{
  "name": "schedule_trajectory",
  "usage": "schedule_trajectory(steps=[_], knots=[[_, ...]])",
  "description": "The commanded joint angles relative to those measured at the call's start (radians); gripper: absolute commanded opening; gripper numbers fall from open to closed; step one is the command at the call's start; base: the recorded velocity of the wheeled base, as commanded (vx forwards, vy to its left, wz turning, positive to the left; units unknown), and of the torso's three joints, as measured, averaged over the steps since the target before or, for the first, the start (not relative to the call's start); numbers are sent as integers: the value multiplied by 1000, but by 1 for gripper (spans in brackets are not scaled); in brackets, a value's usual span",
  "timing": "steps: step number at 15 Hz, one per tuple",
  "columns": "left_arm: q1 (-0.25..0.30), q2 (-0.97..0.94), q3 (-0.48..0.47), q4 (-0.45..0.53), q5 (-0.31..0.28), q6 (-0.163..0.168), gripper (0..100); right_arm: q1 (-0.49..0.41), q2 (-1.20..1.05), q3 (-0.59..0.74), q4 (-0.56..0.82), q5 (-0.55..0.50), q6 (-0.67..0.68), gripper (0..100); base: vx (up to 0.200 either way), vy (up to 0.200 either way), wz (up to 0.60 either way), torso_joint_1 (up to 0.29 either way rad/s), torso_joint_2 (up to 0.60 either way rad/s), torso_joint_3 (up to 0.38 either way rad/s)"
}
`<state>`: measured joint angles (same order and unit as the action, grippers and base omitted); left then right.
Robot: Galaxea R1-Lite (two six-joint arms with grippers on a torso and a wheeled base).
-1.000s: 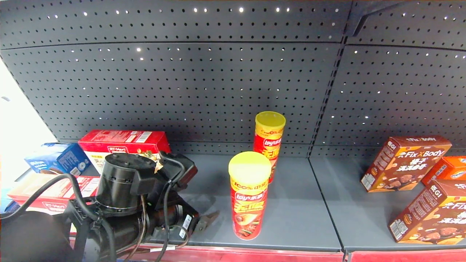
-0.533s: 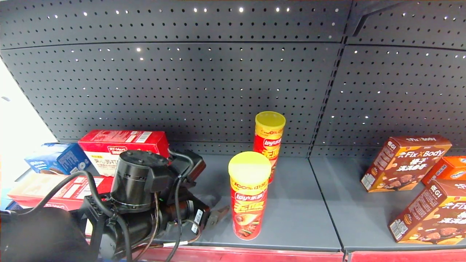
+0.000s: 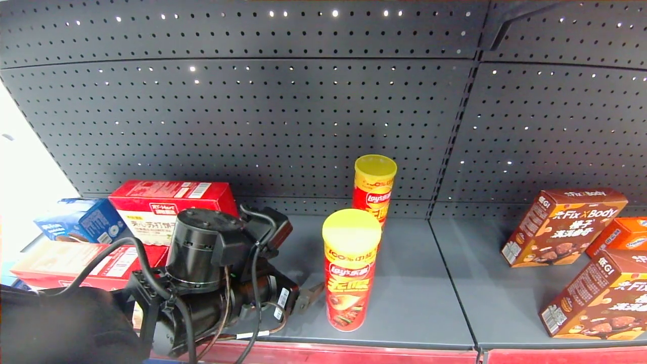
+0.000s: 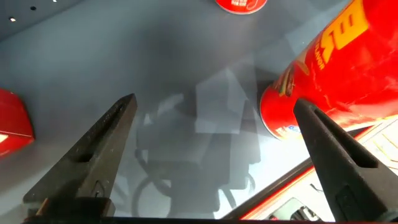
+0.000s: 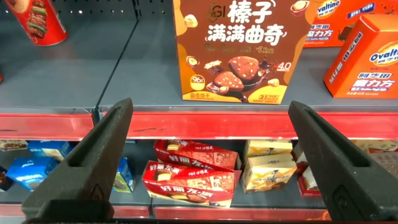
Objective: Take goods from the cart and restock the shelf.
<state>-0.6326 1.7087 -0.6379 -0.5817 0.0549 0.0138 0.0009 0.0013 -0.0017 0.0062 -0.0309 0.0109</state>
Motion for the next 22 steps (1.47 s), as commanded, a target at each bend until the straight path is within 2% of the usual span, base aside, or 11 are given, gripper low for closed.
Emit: schedule_trajectory(steps=[1,22], knots=[[-4,9,-5,-3,0,0,100,-1,2,0,0,0,0,100,0,0,0,0,0,0],[-58,14,-6,-7,3,0,100,-1,2,0,0,0,0,100,0,0,0,0,0,0]])
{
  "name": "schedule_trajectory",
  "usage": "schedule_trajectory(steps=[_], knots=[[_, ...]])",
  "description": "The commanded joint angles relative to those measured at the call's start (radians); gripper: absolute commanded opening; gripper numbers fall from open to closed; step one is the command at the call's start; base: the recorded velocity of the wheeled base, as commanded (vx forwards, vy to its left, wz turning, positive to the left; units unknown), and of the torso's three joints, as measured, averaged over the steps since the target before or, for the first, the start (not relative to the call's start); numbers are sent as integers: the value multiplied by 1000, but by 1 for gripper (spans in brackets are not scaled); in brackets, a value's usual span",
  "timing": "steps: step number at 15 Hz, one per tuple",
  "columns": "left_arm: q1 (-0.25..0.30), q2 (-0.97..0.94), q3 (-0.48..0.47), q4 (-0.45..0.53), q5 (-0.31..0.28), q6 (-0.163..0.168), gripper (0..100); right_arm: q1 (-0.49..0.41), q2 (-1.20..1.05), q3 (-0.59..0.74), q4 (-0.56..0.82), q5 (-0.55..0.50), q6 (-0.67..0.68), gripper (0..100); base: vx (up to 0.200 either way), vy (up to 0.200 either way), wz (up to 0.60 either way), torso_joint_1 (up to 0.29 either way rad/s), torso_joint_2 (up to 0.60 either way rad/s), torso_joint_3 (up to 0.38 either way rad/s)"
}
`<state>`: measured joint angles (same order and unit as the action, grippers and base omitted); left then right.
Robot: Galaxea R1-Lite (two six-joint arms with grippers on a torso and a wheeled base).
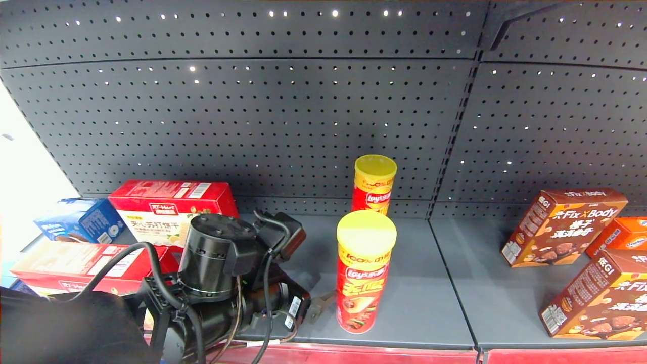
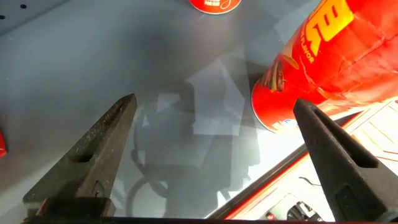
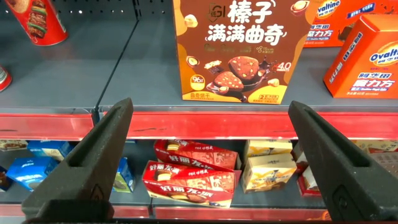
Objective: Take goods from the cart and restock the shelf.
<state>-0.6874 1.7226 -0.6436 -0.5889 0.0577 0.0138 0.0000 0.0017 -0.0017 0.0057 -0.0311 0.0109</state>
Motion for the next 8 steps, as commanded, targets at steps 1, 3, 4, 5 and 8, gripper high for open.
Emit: schedule_trajectory(steps=[1,3,4,5,8], knots=[[-4,2,-1,-2,1,0,100,2,1,0,0,-1,0,100,0,0,0,0,0,0],[-7,12,-8,-2,1,0,100,2,1,0,0,-1,0,100,0,0,0,0,0,0],[-9,14,-10,-3,1,0,100,2,1,0,0,0,0,100,0,0,0,0,0,0],[-9,17,-13,-3,1,0,100,2,1,0,0,0,0,100,0,0,0,0,0,0],[-9,40,-18,-29,-1,2,100,0,1,0,0,0,0,100,0,0,0,0,0,0]])
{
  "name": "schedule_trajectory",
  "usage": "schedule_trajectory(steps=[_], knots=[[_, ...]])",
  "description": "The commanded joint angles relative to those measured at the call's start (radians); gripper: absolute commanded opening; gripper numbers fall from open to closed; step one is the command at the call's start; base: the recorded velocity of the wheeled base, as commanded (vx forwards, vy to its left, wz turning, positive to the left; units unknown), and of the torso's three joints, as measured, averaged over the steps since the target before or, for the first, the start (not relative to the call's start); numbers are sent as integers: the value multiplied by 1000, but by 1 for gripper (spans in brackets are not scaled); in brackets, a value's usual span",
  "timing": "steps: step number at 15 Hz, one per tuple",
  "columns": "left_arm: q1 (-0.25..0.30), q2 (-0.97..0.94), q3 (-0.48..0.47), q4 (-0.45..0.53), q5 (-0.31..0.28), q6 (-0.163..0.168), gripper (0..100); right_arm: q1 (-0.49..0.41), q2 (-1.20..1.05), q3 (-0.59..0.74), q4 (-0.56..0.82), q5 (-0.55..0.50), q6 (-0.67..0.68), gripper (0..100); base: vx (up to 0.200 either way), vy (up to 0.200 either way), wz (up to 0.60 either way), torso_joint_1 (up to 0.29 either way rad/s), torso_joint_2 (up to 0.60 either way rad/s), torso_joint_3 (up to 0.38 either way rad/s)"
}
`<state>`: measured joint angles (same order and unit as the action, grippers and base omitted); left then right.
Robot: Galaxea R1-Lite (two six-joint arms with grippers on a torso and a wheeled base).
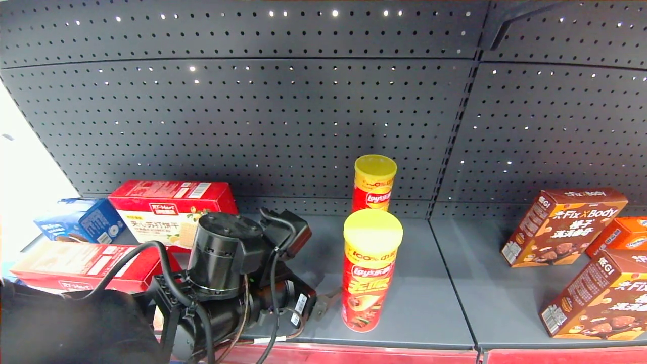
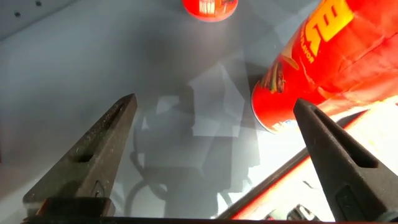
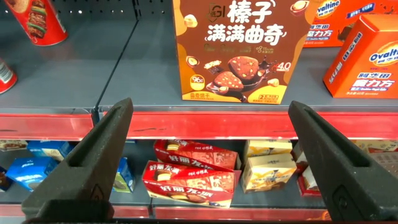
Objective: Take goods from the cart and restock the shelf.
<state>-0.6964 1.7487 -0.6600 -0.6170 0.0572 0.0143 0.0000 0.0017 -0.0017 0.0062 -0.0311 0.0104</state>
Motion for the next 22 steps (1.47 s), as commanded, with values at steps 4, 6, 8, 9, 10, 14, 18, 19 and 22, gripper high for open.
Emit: schedule_trajectory(steps=[4,6,8,9,10,14,18,19,22], knots=[[-6,32,-18,-6,0,1,100,2,1,0,0,0,0,100,0,0,0,0,0,0],[-17,45,-27,-6,0,1,100,0,1,0,0,-1,0,100,0,0,0,0,0,0],[-25,51,-39,-6,0,1,100,0,1,0,0,-1,0,100,0,0,0,0,0,0],[-25,57,-39,-6,0,1,100,2,1,0,0,-1,0,100,0,0,0,0,0,0],[-25,58,-43,-6,0,1,100,0,1,0,0,0,0,100,0,0,0,0,0,0],[-25,64,-47,-6,0,1,100,0,1,2,0,0,0,100,0,0,0,0,0,0],[41,8,-47,-6,3,4,100,2,1,0,0,0,0,100,0,0,0,0,0,0],[78,-29,-44,-4,3,7,100,2,1,0,0,0,0,100,0,0,0,0,0,0],[201,-112,-61,-10,3,12,100,0,1,0,0,0,0,100,0,0,0,0,0,0]])
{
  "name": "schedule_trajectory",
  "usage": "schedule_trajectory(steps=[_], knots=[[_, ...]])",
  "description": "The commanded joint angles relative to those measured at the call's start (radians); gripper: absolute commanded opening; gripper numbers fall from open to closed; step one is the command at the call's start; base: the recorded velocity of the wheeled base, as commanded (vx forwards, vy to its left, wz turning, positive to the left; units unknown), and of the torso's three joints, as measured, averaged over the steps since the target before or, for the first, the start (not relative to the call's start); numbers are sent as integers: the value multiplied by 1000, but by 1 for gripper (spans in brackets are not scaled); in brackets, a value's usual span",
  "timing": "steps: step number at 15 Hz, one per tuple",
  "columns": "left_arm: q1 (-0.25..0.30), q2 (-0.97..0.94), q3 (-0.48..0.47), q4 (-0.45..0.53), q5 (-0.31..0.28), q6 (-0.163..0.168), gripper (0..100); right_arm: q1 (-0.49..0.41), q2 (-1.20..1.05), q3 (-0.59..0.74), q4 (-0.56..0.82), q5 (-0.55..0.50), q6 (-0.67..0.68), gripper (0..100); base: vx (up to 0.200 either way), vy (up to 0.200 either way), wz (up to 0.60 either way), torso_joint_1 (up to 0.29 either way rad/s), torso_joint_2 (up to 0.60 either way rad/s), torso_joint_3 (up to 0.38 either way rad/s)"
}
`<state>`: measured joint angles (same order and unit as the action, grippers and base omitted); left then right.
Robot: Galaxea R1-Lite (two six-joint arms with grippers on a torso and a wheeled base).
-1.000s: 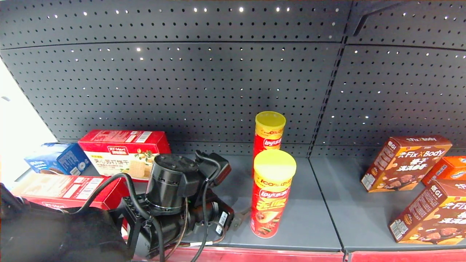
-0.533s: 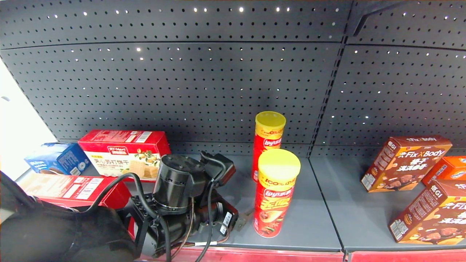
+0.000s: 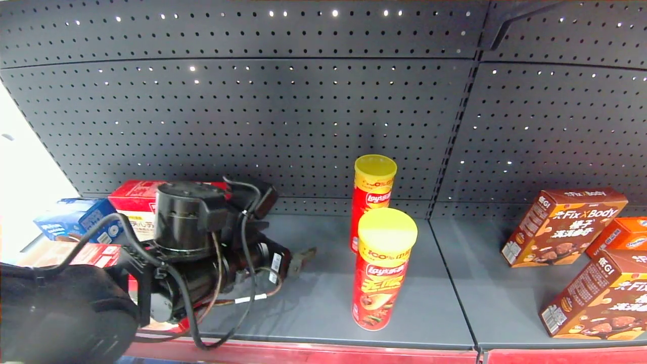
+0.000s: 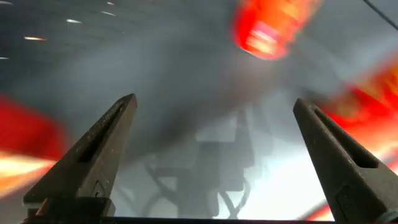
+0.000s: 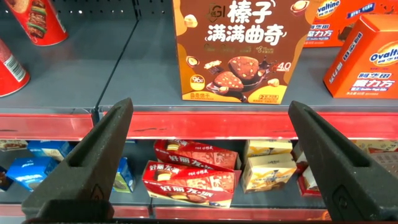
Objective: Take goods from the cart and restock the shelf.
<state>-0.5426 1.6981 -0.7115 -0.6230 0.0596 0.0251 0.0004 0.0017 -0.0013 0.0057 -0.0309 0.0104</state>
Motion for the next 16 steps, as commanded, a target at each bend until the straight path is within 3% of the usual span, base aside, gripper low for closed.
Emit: schedule_trajectory(steps=[1,2,4,9,11,12,16], knots=[[70,-81,-26,-11,0,6,100,1,1,0,0,0,0,100,0,0,0,0,0,0],[116,-115,-85,-15,0,22,100,1,1,0,0,-1,0,100,0,0,0,0,0,0],[147,-167,-134,-15,0,29,100,1,1,0,0,-1,0,100,0,0,0,0,0,0],[300,-414,-95,0,29,26,100,1,1,0,0,0,0,100,0,0,0,0,0,0],[362,-520,-23,2,37,22,100,1,1,0,0,0,0,100,0,0,0,0,0,0],[389,-635,76,2,42,13,100,1,1,1,0,0,0,100,0,0,0,0,0,0],[401,-1009,418,3,114,6,100,1,1,0,0,0,0,100,0,0,0,0,0,0]])
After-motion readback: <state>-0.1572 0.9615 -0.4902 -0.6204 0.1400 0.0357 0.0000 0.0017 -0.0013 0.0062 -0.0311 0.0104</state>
